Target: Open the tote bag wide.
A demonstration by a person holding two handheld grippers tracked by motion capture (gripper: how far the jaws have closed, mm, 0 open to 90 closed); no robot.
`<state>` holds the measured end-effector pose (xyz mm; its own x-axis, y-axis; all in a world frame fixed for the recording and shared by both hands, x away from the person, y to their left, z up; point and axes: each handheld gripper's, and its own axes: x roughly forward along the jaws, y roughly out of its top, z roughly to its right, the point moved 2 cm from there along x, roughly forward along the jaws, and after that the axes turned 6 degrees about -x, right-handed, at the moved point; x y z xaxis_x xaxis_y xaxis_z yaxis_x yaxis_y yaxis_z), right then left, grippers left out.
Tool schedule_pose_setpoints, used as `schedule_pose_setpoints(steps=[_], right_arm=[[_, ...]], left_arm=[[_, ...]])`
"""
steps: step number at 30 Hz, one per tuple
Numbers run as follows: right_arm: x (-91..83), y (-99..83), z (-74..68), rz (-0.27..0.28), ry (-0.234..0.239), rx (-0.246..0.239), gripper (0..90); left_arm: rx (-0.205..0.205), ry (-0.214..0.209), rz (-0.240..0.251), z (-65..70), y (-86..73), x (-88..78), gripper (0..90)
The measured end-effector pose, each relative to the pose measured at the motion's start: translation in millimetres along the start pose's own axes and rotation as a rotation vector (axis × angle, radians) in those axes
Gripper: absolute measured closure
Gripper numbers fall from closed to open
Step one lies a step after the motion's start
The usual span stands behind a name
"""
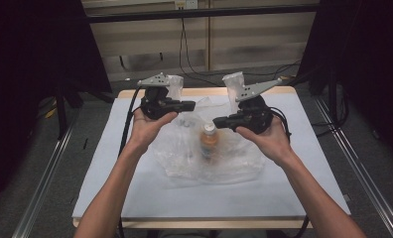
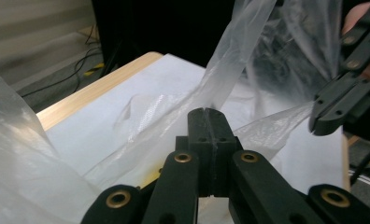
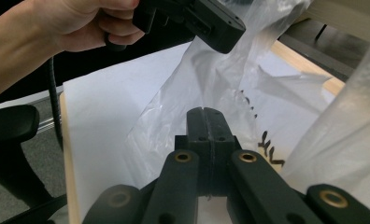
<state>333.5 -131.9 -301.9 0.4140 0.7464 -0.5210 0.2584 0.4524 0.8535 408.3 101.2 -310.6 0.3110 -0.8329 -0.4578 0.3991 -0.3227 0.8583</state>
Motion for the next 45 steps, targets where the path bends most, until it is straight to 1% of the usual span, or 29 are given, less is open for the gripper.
schedule_pose_setpoints(steps=[4,6,8,9,11,12,13,14,17,18,20,21,23,24,25,27,28,29,31,32,33,34,35,36,38,40,41,43,45], right_arm=[[0.7,12.5,4.4,0.019,-0.008,0.002,90.0],[1.7,16.4,4.9,0.021,-0.007,0.002,90.0],[2.5,19.0,6.4,0.018,-0.015,0.002,90.0],[3.5,19.9,8.1,0.018,-0.019,0.007,90.0],[8.2,19.5,11.6,-0.007,-0.042,-0.006,90.0],[11.8,17.5,13.5,-0.030,-0.056,-0.012,90.0],[15.7,13.9,16.0,-0.054,-0.064,-0.012,90.0],[15.7,13.9,16.0,-0.054,-0.064,-0.012,90.0],[25.8,-6.4,26.2,-0.104,-0.098,0.028,90.0],[27.3,-12.3,28.0,-0.111,-0.101,0.042,90.0],[28.7,-18.4,29.6,-0.127,-0.114,0.055,90.0],[30.7,-30.9,31.7,-0.146,-0.131,0.072,90.0],[31.4,-37.1,31.9,-0.144,-0.123,0.081,90.0],[31.8,-49.4,30.1,-0.144,-0.125,0.084,90.0],[33.1,-55.3,28.1,-0.143,-0.122,0.085,90.0],[37.8,-66.9,25.9,-0.163,-0.127,0.090,90.0],[40.4,-72.7,26.6,-0.170,-0.124,0.099,90.0],[40.4,-72.7,26.6,-0.170,-0.124,0.099,90.0],[44.5,-84.3,29.7,-0.178,-0.121,0.128,90.0],[48.0,-96.2,34.1,-0.184,-0.104,0.147,90.0],[48.0,-96.2,34.1,-0.184,-0.104,0.147,90.0],[52.7,-108.6,37.5,-0.196,-0.096,0.174,90.0],[52.7,-108.6,37.5,-0.196,-0.096,0.174,90.0],[60.1,-121.2,39.4,-0.221,-0.092,0.185,90.0],[64.8,-126.9,39.8,-0.225,-0.082,0.194,90.0],[78.2,-140.5,39.5,-0.251,-0.069,0.213,90.0],[78.2,-140.5,39.5,-0.251,-0.069,0.213,90.0],[86.2,-155.9,38.9,-0.285,-0.056,0.225,90.0],[88.1,-168.5,37.3,-0.312,-0.039,0.222,90.0]], left_arm=[[-0.013,0.045,-0.066,-10.1,-9.7,14.5,90.0],[0.003,0.042,-0.113,-9.0,-20.0,21.5,90.0],[0.004,0.032,-0.126,-8.2,-25.3,24.1,90.0],[0.008,0.021,-0.163,-4.2,-35.1,29.1,90.0],[0.015,0.021,-0.182,-1.2,-39.6,30.8,90.0],[0.034,0.032,-0.217,3.4,-47.4,33.0,90.0],[0.035,0.030,-0.235,3.8,-50.9,34.0,90.0],[0.035,0.030,-0.235,3.8,-50.9,34.0,90.0],[0.030,0.003,-0.275,0.8,-61.4,39.9,90.0],[0.030,0.003,-0.275,0.8,-61.4,39.9,90.0],[0.052,0.009,-0.308,0.1,-64.2,41.9,90.0],[0.050,0.001,-0.311,0.6,-66.0,43.3,90.0],[0.056,0.002,-0.329,-0.2,-70.1,44.5,90.0],[0.048,-0.001,-0.333,-0.9,-72.8,45.3,90.0],[0.039,-0.003,-0.352,-3.6,-79.4,47.8,90.0],[0.031,-0.001,-0.349,-4.2,-83.5,50.7,90.0],[0.016,0.005,-0.379,-6.7,-90.3,52.4,90.0],[0.016,0.005,-0.379,-6.7,-90.3,52.4,90.0],[-0.012,-0.004,-0.367,-9.5,-99.0,56.1,90.0],[-0.010,-0.003,-0.398,-13.0,-106.6,58.3,90.0],[-0.010,-0.003,-0.398,-13.0,-106.6,58.3,90.0],[-0.020,-0.004,-0.411,-15.8,-114.0,61.7,90.0],[-0.020,-0.004,-0.411,-15.8,-114.0,61.7,90.0],[-0.028,-0.009,-0.418,-18.1,-120.7,65.1,90.0],[-0.032,-0.006,-0.429,-18.8,-124.0,66.6,90.0],[-0.042,-0.006,-0.437,-19.2,-132.0,70.1,90.0],[-0.044,-0.004,-0.446,-18.7,-136.4,71.5,90.0],[-0.062,-0.004,-0.466,-16.8,-151.0,74.3,90.0],[-0.074,-0.009,-0.465,-16.5,-156.0,74.7,90.0]])
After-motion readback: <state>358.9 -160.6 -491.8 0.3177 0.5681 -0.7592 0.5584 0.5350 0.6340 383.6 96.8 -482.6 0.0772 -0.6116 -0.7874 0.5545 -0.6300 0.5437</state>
